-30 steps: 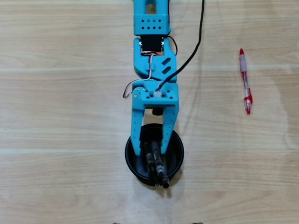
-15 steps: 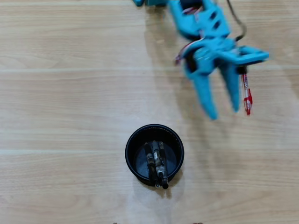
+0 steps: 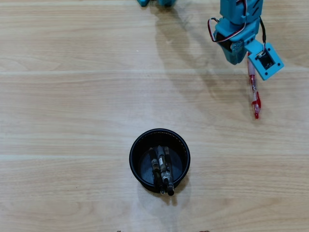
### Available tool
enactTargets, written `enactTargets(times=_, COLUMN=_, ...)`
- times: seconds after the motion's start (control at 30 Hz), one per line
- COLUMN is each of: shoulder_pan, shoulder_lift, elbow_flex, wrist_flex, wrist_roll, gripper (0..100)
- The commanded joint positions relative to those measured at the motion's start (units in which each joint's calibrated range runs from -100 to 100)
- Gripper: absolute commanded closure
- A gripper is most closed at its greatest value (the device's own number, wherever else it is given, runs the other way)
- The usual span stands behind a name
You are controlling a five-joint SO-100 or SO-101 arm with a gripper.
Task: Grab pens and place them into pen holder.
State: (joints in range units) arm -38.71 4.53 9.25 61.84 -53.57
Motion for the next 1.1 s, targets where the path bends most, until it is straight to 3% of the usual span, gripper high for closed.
enactTargets(times=0.0, shoulder_pan=-1.78, shoulder_lift=0.04, elbow_flex=-7.12, wrist_flex=0.17, wrist_roll=-0.43, gripper=96)
enactTargets(times=0.27, shoulder_pan=-7.99, shoulder_lift=2.57, elbow_flex=-10.47, wrist_flex=1.63, wrist_roll=-9.47, gripper=81)
enactTargets(times=0.43, shoulder_pan=-11.61, shoulder_lift=9.42, elbow_flex=-16.18, wrist_flex=0.94, wrist_roll=-15.85, gripper=79)
enactTargets(times=0.77, shoulder_pan=-10.73, shoulder_lift=17.45, elbow_flex=-15.91, wrist_flex=-9.46, wrist_roll=-15.85, gripper=79)
enactTargets(times=1.07, shoulder_pan=-8.63, shoulder_lift=24.47, elbow_flex=-15.91, wrist_flex=-10.49, wrist_roll=-13.81, gripper=79)
